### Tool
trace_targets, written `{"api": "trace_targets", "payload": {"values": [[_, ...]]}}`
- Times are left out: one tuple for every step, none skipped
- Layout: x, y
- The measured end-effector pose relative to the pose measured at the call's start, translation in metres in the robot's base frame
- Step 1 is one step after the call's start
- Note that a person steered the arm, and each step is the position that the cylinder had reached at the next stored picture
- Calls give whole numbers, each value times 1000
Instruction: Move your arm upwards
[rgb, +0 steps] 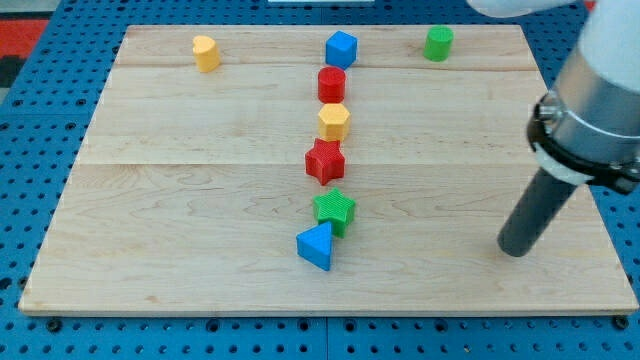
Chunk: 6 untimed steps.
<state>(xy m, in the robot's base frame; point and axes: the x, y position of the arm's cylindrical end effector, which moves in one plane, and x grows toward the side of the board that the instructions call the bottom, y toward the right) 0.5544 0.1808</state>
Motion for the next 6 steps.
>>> {"api": "trace_targets", "payload": {"values": [[-1, -24], [-39, -78], [-102, -69], [-185, -32], [-256, -52], [-316, -80]]}}
